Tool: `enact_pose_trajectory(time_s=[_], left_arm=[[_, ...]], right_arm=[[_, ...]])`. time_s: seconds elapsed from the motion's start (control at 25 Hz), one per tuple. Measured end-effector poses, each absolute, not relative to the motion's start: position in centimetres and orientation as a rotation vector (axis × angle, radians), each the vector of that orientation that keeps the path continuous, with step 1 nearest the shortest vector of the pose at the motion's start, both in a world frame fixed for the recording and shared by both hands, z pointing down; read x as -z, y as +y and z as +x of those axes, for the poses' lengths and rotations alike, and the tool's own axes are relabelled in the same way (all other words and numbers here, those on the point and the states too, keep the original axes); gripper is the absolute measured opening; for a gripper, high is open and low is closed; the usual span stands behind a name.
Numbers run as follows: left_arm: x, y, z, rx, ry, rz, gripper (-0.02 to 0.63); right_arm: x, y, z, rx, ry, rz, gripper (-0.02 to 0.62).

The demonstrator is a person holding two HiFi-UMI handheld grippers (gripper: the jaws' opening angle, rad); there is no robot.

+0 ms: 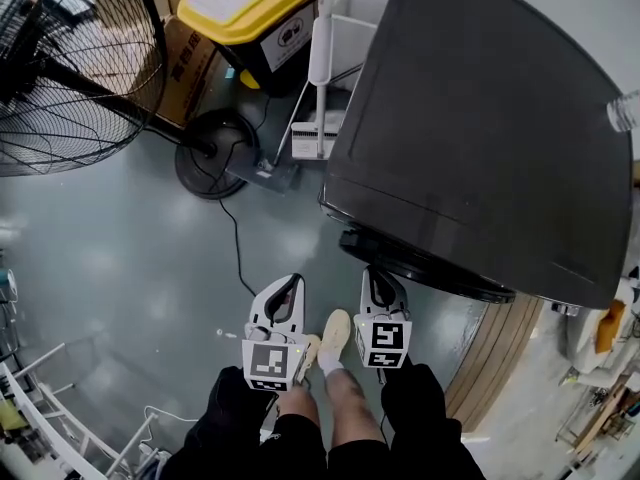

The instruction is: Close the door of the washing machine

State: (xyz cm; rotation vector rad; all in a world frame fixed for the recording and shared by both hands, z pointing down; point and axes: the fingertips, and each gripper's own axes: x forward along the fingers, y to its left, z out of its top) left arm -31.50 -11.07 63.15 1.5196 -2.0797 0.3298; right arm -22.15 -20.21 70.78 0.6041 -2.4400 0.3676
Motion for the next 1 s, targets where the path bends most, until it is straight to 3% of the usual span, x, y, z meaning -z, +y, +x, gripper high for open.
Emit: enact_pose_trajectory(time_s=[0.68, 1.0], left_arm=[[-61.6, -12.2, -32.3, -0.329, -2.076, 1.548, 0.025], [-58.6, -10.6, -31.7, -0.327, -2.078, 1.598, 0.025]], right_arm=[[-70.2, -20.7, -22.6, -0.351, -2.419, 0.642, 0.016], [-65.3, -20.0, -22.0, -0.295, -2.478, 0.66, 0.017]])
